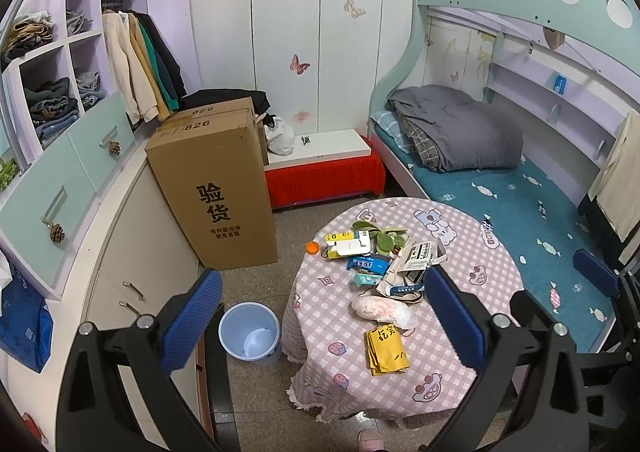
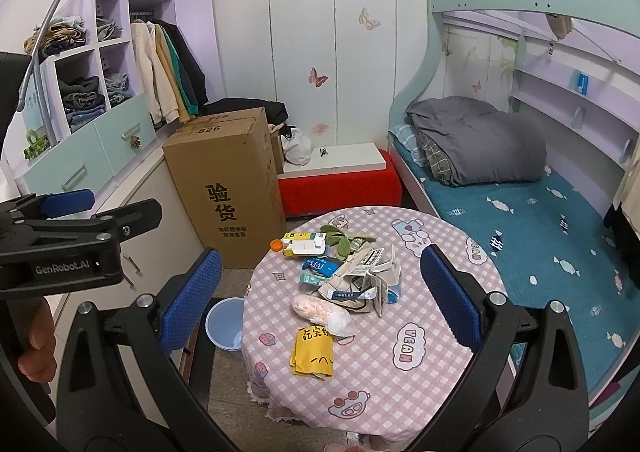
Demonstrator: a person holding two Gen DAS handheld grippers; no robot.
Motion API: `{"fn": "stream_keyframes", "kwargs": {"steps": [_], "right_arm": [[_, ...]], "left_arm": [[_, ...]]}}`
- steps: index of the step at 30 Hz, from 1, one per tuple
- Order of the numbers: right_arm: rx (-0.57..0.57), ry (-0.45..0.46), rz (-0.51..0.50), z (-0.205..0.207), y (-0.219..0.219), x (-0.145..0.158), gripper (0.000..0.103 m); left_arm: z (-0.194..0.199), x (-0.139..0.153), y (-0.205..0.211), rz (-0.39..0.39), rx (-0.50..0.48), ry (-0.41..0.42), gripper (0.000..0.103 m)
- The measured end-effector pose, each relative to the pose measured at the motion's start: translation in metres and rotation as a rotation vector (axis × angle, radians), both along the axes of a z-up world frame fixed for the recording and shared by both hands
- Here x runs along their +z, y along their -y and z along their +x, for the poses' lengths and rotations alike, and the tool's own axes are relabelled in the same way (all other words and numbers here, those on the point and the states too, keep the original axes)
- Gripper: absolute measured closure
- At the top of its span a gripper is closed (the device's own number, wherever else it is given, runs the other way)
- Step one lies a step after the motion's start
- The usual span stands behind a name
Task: Collect trash
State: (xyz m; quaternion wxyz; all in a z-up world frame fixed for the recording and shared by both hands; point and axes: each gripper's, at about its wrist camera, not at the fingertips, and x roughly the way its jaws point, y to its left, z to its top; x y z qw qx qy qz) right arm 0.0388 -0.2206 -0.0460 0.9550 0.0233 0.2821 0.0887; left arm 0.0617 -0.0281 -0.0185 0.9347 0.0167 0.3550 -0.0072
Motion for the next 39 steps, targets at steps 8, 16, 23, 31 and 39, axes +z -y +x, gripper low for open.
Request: {"fn": "stream_keyframes", "kwargs": {"steps": [8,16,23,31,39], "right_arm": [[0.001,-0.009,0.009,0.004,0.004,-0.002,0.006],[0.003,-0.013,0.018,0.007,0.007,-0.004,0.006],[0.009,-0.021,0.027,0.008,0.009,-0.005,0.006],[0.016,-0.026,0.034,0.01,0.01,-0.005,0.006],[0.019,-0.035,0.037,0.011,0.01,-0.006,0.006]], "left_arm": [[0.008,0.0,0.008,0.023,-0.001,-0.002,0.004],[0.01,-0.001,0.014,0.033,-0.004,-0.012,0.004],[0.013,0.0,0.014,0.034,-0.004,-0.014,0.004],[0.012,-0.001,0.016,0.034,-0.005,-0.017,0.004],[0.014,-0.001,0.014,0.034,-0.004,-0.019,0.004]]}}
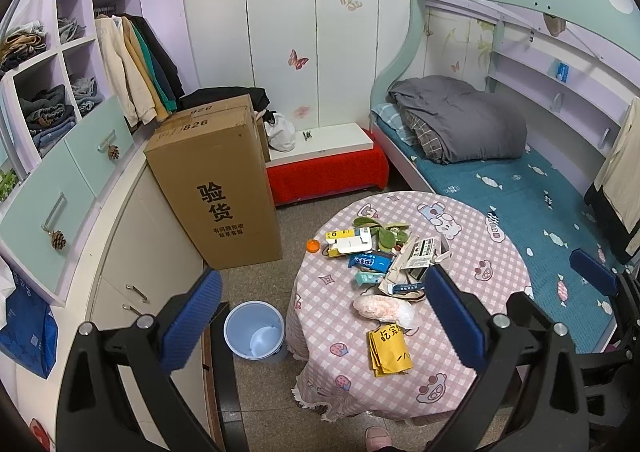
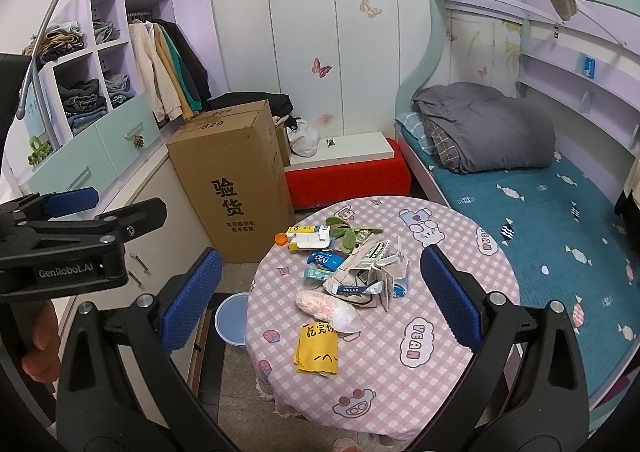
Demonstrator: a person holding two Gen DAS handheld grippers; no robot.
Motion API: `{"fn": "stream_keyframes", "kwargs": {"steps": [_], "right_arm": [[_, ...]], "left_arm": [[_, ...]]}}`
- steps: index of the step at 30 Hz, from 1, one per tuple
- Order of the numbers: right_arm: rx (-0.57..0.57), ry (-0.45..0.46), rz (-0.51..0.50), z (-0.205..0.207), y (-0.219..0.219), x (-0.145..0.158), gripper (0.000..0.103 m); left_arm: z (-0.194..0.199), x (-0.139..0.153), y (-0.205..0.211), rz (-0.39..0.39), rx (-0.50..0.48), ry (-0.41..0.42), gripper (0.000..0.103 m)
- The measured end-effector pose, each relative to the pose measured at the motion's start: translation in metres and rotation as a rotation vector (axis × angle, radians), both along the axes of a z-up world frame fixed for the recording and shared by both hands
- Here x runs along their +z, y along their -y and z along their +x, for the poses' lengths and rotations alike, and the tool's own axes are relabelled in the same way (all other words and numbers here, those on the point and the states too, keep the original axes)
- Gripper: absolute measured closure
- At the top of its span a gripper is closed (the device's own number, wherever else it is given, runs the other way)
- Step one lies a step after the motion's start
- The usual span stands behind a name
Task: Collect trash
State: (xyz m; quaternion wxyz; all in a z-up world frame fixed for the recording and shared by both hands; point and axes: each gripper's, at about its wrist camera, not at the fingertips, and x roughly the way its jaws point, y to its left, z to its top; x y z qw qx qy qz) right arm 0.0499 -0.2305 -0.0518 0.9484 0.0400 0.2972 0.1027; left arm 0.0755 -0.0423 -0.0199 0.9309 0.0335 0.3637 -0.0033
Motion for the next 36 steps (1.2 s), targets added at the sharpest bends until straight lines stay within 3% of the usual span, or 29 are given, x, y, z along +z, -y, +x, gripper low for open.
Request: {"fn": "stream_keyframes", "kwargs": {"steps": [15,26,28,36], "right_arm": [[-0.001,-0.003,-0.005,0.002,-0.004,0.0,0.006],[-0.025,-0.01,-0.011,-0.011,-0.037,0.002,0.006],[-0.03,-0.01,-0.01,-0.017,-0.046,0.004,0.006],[-0.072,-0.021,-0.001,-0.042,-0.073,0.007,0.006]], "left_arm": [[0.001,-0.002,-0.003,-0.009,-0.003,-0.004,0.004],[-0.011,-0.006,-0.007,-0.012,-0.023,-0.003,0.004],[-0.011,-0.004,-0.033,-0.019,-0.027,-0.005,0.004],[-0.029,-0.002,-0.068,-0.015,-0.062,-0.03,0.004]]}}
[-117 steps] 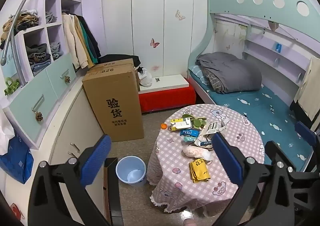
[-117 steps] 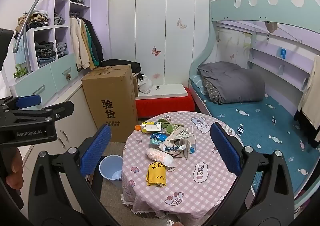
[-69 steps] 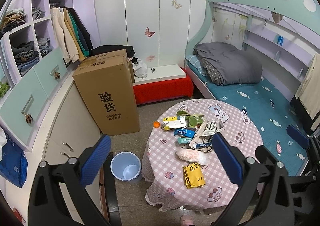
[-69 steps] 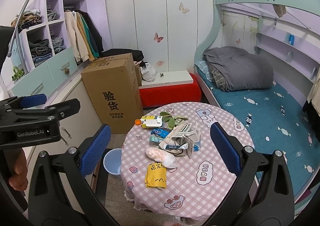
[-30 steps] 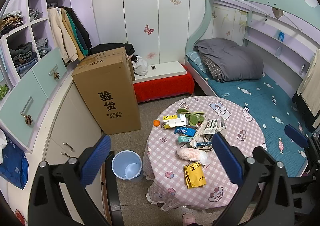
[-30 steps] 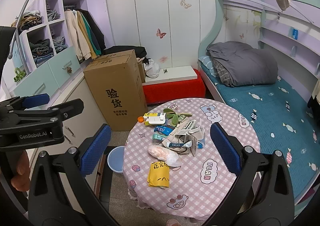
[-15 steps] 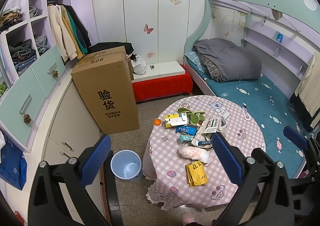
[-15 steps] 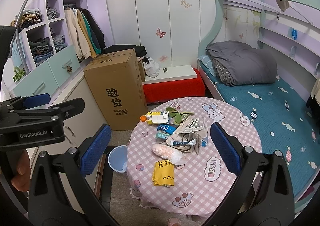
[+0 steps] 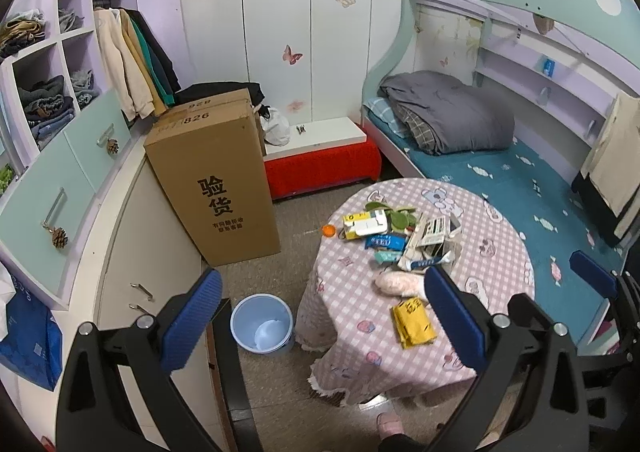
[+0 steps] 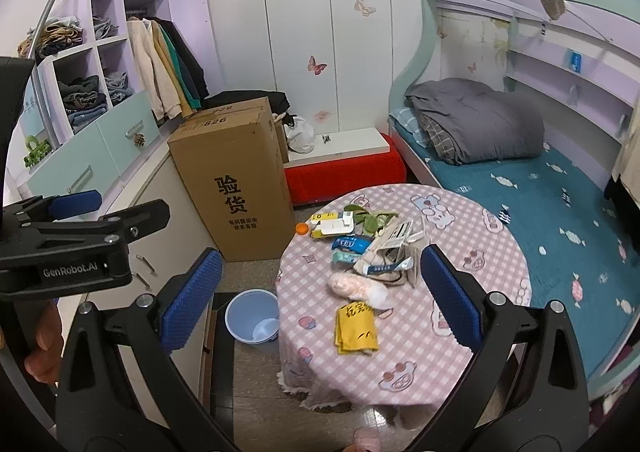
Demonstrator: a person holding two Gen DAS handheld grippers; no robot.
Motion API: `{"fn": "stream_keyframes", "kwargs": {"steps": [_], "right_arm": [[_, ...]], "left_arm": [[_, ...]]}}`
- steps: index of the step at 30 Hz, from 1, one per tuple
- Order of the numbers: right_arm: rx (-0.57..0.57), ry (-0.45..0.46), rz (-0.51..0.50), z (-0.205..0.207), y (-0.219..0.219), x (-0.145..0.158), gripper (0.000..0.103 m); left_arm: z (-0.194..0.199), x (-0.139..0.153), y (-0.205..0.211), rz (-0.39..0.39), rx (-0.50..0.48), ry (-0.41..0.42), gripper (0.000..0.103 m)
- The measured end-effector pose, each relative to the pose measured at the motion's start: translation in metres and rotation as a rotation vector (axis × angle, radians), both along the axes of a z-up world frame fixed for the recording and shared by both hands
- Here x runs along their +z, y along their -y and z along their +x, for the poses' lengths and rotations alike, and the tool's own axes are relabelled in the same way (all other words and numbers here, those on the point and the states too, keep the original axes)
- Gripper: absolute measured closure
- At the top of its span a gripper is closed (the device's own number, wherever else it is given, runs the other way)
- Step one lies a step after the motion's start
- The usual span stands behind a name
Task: Collect trash
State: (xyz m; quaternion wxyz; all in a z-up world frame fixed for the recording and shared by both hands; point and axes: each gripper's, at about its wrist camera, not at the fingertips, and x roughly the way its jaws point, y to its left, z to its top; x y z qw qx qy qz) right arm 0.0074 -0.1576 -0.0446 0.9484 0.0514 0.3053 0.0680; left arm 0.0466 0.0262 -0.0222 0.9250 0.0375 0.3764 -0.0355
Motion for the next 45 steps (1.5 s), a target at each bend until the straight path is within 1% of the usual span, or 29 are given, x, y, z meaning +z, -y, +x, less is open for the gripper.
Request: {"fn": "stream_keyframes", "kwargs": {"steps": [4,8,13,18,23,27,31,34,35,38,39,40,42,43,45], "right_arm": [[-0.03,-0.011,0.016,-0.013,-0.011,-0.002,0.006],[-0.046,-0.027,0.061,-0.025,-0.017,-0.006,0.006],[-0.077,-0.097,0.1,-0.023,-0.015,-0.016,0.006],[-0.098,-0.156,0.15,-0.015,-0.001,-0.03,0.006],[-0.111,-0.204,0.127,0.002,0.014,-0.048,0.006],[-0.119,-0.252,0.118,0.023,0.034,-0.069,0.006],[-0.114,-0.338,0.104,0.055,0.063,-0.102,0.006],[-0.104,-0.4,0.096,0.076,0.083,-0.126,0.006],[-0.098,-0.426,0.092,0.086,0.092,-0.137,0.006],[-0.089,-0.504,0.085,0.107,0.115,-0.166,0.006],[-0.086,-0.53,0.08,0.113,0.122,-0.176,0.006],[-0.079,-0.558,0.077,0.119,0.129,-0.185,0.006],[-0.066,-0.594,0.073,0.129,0.139,-0.199,0.006],[-0.057,-0.613,0.065,0.135,0.144,-0.207,0.006],[-0.048,-0.638,0.065,0.142,0.151,-0.218,0.006]], "left_arm": [[-0.01,-0.002,-0.018,0.008,-0.02,-0.015,0.004],[-0.015,-0.005,-0.031,0.005,-0.033,-0.03,0.004],[-0.014,-0.013,-0.039,-0.021,-0.042,-0.064,0.004],[-0.004,-0.029,-0.04,-0.046,-0.045,-0.126,0.004],[0.013,-0.055,-0.027,-0.064,-0.052,-0.219,0.004],[0.037,-0.082,-0.001,-0.052,-0.054,-0.299,0.004],[0.066,-0.115,0.03,-0.051,-0.045,-0.383,0.004],[0.091,-0.148,0.058,-0.051,-0.037,-0.479,0.004],[0.101,-0.163,0.07,-0.044,-0.031,-0.517,0.004],[0.118,-0.198,0.094,-0.012,-0.018,-0.577,0.004],[0.125,-0.213,0.103,-0.003,-0.014,-0.614,0.004],[0.129,-0.224,0.11,-0.008,-0.011,-0.638,0.004],[0.139,-0.252,0.124,-0.013,0.002,-0.689,0.004],[0.141,-0.26,0.127,-0.011,0.007,-0.702,0.004],[0.147,-0.284,0.136,0.009,0.023,-0.742,0.004]]}}
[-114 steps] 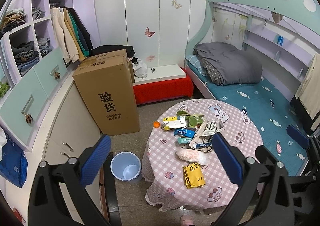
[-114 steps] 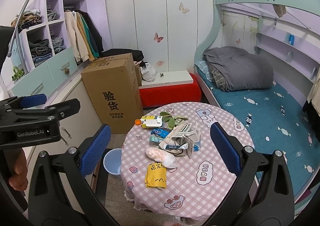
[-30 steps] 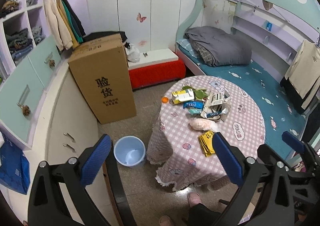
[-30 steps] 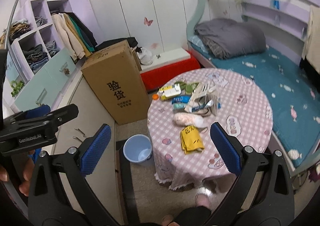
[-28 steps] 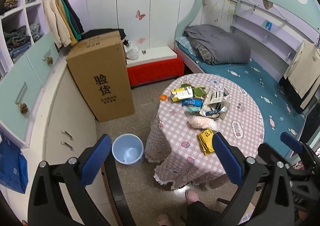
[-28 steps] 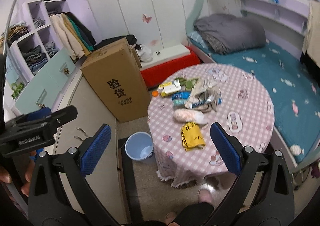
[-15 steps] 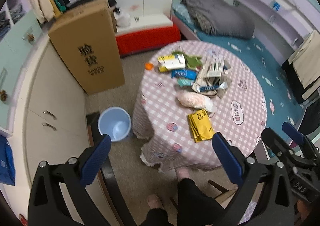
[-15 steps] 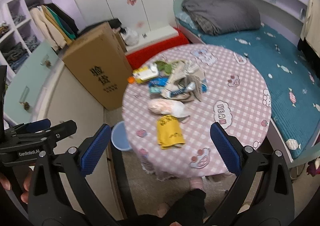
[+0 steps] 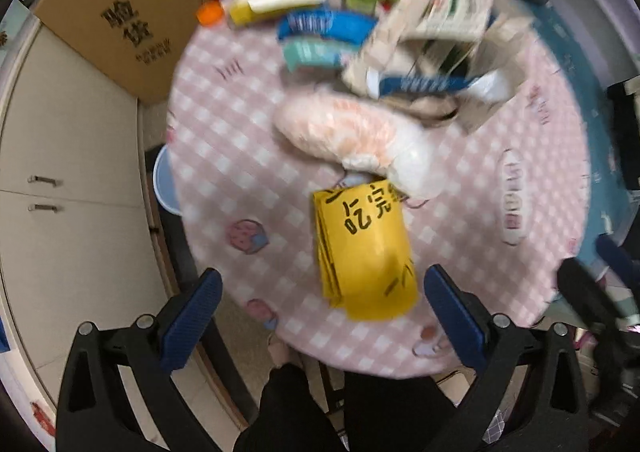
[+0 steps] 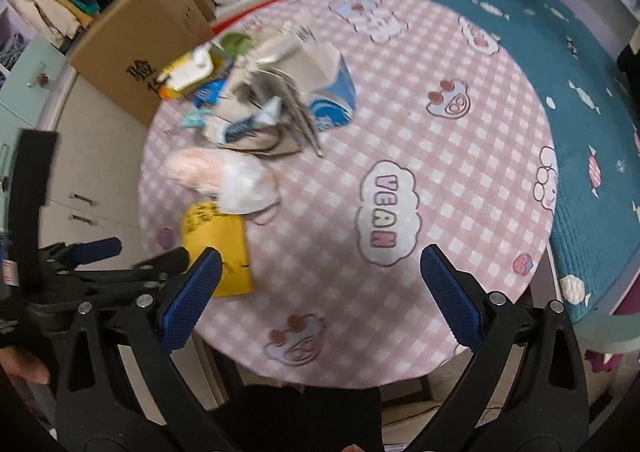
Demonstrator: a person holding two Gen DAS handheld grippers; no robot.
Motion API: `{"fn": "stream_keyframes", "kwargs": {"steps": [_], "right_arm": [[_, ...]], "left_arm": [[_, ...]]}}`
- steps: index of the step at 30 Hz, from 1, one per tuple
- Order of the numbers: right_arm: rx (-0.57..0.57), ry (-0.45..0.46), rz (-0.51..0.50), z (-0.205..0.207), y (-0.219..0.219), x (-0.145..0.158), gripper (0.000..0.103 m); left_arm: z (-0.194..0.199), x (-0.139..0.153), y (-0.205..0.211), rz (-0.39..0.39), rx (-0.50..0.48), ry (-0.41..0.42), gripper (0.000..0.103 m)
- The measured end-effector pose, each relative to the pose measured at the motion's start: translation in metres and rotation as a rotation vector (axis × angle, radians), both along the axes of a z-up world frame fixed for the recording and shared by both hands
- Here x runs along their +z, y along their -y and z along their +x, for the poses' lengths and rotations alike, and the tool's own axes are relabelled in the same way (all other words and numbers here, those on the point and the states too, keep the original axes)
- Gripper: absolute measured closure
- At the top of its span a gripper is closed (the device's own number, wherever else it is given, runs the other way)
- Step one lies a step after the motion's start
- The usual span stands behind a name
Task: Collect trash
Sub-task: 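Grasp the yellow snack bag with the left gripper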
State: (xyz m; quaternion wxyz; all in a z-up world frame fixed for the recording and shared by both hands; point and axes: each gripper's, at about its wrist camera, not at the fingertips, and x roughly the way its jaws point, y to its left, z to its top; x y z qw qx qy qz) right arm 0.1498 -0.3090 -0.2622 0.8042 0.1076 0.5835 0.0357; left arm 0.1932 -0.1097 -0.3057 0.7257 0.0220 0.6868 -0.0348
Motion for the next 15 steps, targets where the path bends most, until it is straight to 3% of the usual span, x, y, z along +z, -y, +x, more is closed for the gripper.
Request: {"fn": "stream_keyframes", "kwargs": {"steps": [3,5,6,9,12,15], "right_arm": [[0.02,-0.033,0.014,0.011,0.005,-0.013,0.006],[0.049,-0.043,0.016,0.017,0.004,-0.02,0.006],[0.057,-0.047,0.018,0.02,0.003,-0.023,0.006],[0.081,-0.062,0.03,0.025,-0.002,-0.03,0.006],[0.11,-0.06,0.044,0.03,-0.011,-0.033,0.006],[0.128,-0.051,0.067,0.036,-0.023,-0.033,0.006]], "left_arm": [[0.007,-0.024,0.008,0.018,0.011,-0.019,0.005],[0.01,-0.038,0.013,0.03,0.004,-0.033,0.011],[0.011,-0.042,0.014,0.025,0.001,-0.044,0.021],[0.011,-0.042,0.012,-0.094,0.022,-0.063,0.049],[0.006,-0.029,0.006,-0.141,0.013,-0.025,0.064],[0.003,-0.016,-0.014,-0.155,0.047,-0.012,0.066]]}}
